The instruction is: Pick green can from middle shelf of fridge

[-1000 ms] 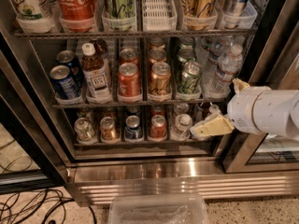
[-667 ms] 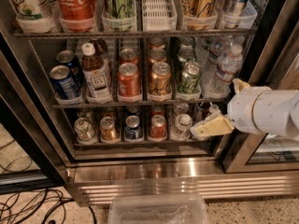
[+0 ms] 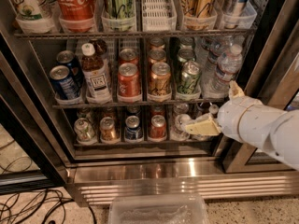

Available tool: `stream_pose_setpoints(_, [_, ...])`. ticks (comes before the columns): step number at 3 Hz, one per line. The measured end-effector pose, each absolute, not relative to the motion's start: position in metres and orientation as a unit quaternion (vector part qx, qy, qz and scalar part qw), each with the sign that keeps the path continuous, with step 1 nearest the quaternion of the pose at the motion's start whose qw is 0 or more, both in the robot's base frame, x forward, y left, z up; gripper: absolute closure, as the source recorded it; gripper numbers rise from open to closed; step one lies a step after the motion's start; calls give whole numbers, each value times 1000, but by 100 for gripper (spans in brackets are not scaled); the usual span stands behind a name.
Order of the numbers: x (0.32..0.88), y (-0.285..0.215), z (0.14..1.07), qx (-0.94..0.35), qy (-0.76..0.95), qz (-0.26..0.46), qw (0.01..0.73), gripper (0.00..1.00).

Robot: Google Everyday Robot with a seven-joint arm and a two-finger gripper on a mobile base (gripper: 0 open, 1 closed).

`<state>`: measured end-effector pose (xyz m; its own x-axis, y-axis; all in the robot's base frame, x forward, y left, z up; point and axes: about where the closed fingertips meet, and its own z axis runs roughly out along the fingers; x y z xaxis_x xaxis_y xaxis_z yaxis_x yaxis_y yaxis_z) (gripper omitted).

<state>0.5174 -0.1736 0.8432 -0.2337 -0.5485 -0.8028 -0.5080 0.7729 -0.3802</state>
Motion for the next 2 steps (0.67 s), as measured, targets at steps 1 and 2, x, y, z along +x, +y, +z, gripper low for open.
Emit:
stream_pose_setpoints(1, [527,-191,828,-271,779,-24,565,0])
stream_pose_setpoints(2, [529,-216,815,-197,765,-31,612,0])
